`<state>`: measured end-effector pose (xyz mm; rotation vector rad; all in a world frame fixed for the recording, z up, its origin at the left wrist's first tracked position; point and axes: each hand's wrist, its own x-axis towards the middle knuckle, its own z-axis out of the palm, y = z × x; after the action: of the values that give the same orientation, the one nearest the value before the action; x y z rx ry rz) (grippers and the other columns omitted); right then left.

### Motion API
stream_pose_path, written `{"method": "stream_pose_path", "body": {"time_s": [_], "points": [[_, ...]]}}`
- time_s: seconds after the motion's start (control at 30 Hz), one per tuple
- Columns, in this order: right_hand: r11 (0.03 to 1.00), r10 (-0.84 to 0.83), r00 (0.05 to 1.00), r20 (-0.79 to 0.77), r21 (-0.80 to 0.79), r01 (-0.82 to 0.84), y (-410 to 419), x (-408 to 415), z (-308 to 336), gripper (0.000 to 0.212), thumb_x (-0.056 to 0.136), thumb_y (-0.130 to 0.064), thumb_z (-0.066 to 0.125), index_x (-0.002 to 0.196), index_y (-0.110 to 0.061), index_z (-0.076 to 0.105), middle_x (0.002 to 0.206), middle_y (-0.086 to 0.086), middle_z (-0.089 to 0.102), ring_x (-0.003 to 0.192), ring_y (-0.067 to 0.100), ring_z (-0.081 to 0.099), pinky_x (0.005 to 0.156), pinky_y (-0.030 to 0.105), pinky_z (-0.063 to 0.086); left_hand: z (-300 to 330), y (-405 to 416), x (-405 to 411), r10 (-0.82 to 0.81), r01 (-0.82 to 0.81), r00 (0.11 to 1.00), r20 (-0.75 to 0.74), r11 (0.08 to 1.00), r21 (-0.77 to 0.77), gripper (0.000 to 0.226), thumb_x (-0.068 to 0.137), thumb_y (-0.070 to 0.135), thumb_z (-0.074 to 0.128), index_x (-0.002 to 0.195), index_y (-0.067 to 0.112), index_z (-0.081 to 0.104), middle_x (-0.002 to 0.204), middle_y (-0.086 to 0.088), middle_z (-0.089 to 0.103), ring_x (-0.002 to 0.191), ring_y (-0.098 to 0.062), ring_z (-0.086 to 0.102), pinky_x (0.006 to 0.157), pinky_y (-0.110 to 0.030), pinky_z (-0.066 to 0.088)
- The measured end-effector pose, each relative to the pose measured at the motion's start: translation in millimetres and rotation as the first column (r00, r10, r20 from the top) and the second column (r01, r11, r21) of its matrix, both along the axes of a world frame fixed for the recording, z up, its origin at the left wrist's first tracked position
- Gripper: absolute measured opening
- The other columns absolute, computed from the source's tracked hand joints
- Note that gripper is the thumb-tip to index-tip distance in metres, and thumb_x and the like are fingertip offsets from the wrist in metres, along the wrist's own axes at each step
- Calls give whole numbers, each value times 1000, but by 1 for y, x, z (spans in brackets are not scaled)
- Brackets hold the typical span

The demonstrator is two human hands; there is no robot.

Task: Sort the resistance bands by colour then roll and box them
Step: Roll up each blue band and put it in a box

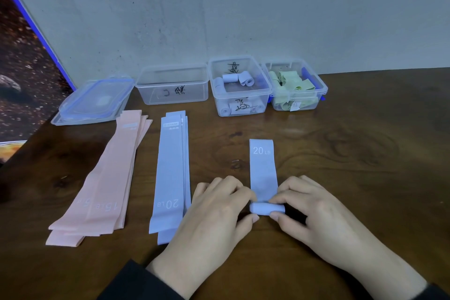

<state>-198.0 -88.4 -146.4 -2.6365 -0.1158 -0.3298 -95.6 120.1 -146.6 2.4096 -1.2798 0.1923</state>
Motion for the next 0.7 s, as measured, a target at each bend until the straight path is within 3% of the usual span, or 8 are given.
{"method": "stream_pose_path", "body": {"time_s": [0.27,0.4,0.57,0.7], "points": [[1000,0,1000,-4,9,0,1,1,1,21,90,-55,57,101,-39,65,102,-25,55,95,8,54,83,26,48,-1,-1,-2,14,-13,1000,20,1000,-10,28,98,48,39,108,36,63,101,20,46,91,-4,45,82,-30,44],[1000,-1,1000,-3,6,1,0,0,0,25,94,-53,53,105,-37,69,102,-25,55,95,6,53,82,24,47,0,-1,-2,7,-7,1000,-12,1000,9,30,94,53,41,113,38,59,105,21,46,96,-3,45,87,-30,41],[1000,-7,1000,-4,15,7,1,0,1,33,94,-56,52,112,-36,70,104,-26,56,99,7,55,86,24,48,1,-1,-1,17,-17,1000,8,1000,3,28,95,48,39,107,36,62,101,20,47,91,-4,45,83,-31,45],[1000,5,1000,-23,7,-5,0,0,2,22,91,-54,58,108,-41,64,106,-26,55,101,7,54,86,28,49,1,-1,-2,24,-24,1000,4,1000,6,31,97,48,36,107,36,62,101,21,46,92,-4,44,84,-31,44]]}}
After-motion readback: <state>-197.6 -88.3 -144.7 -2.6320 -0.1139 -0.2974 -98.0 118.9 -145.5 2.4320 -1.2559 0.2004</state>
